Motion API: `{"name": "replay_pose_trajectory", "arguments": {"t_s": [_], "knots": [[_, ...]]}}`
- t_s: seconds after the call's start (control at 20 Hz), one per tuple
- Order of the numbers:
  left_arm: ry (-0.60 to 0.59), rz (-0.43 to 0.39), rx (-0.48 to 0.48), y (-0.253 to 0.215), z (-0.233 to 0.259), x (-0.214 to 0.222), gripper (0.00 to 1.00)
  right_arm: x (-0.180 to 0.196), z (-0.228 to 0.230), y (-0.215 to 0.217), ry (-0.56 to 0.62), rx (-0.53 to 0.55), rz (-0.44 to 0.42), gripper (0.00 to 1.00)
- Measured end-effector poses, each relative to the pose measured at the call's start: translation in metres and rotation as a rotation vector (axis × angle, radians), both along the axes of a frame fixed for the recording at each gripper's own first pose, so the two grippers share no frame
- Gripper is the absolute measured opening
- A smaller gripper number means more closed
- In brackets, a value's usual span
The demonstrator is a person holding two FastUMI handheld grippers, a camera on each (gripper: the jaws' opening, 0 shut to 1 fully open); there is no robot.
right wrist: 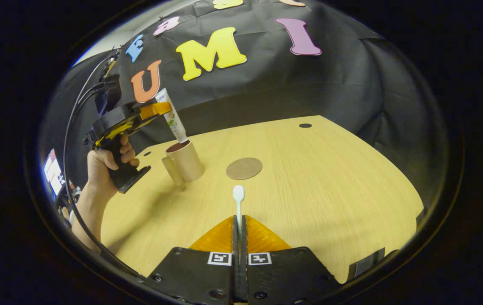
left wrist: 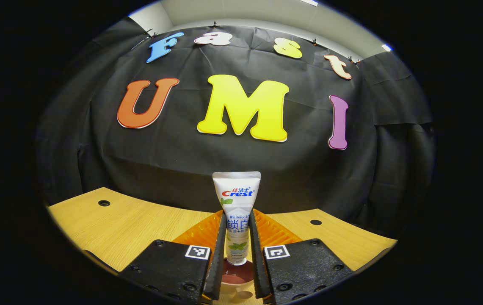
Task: Put the toothbrush and toothpaste on the desktop into the cup, then pick up the cup and place it on the coaster on the desktop.
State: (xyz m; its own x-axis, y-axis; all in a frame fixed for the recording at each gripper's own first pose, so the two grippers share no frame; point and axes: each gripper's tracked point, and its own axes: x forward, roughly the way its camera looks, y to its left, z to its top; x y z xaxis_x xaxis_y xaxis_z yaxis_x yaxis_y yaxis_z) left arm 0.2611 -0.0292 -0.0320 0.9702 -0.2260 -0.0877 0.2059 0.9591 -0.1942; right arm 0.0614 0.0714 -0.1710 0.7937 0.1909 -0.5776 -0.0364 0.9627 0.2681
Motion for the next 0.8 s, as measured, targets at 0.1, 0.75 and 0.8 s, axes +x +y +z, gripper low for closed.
{"name": "replay_pose_trajectory", "arguments": {"t_s": [0.1, 0.75, 0.8], "knots": [[0.005, 0.000, 0.000, 0.001, 0.000, -0.001, 0.33, 0.000, 0.000, 0.001, -0.003, -0.003, 0.003, 0.00], [0.026, 0.044, 0.058, 0.018, -0.004, -0.016, 0.93, 0.003, 0.019, 0.013, -0.048, 0.008, 0.033, 0.00], [0.026, 0.055, 0.057, 0.024, -0.002, -0.020, 0.94, 0.007, 0.026, 0.015, -0.063, 0.017, 0.041, 0.00]]}}
